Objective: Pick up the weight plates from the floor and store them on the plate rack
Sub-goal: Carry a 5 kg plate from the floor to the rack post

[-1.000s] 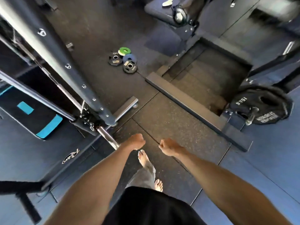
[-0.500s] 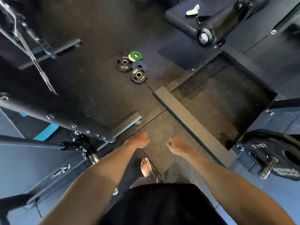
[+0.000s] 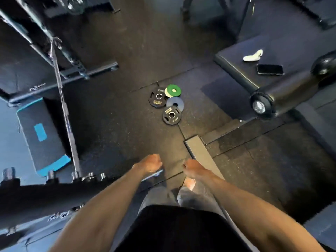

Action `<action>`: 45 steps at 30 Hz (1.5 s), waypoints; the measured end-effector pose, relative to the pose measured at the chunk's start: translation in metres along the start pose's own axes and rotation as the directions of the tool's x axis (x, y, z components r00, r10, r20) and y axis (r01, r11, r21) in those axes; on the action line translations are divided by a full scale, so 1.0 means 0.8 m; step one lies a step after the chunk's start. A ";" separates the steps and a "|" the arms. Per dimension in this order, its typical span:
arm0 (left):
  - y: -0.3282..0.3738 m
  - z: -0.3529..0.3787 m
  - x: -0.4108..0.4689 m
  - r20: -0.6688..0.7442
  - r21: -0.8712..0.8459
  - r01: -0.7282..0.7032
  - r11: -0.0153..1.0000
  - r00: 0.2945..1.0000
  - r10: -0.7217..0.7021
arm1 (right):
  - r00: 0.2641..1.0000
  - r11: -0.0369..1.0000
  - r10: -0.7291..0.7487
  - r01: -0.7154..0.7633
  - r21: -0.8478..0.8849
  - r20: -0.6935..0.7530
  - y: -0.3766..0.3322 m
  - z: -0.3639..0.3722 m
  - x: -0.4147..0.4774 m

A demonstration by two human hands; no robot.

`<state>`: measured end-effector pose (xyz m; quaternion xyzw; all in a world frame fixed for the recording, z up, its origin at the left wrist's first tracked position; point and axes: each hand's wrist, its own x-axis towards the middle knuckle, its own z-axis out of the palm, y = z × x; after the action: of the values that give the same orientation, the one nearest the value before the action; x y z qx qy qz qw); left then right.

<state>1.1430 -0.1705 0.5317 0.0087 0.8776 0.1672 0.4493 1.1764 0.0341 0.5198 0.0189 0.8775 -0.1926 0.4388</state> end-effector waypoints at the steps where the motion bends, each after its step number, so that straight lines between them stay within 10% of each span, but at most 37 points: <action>1: 0.008 -0.016 0.011 -0.034 -0.039 0.010 0.999 0.999 -0.012 | 0.999 0.999 -0.033 0.033 -0.007 -0.008 -0.003 -0.022 0.013; 29: 0.015 -0.383 0.412 -0.012 -0.578 0.218 0.786 0.961 -0.276 | 0.981 0.978 -0.129 0.149 -0.144 0.142 -0.162 -0.432 0.482; 45: -0.107 -0.311 0.910 0.020 -0.493 0.409 0.768 0.888 -0.459 | 0.984 0.969 -0.104 0.133 -0.206 0.147 -0.070 -0.302 0.969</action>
<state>0.5234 -0.2018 0.0687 -0.3156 0.8068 0.2731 0.4182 0.5047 -0.0373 0.0662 -0.0943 0.8610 -0.1231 0.4845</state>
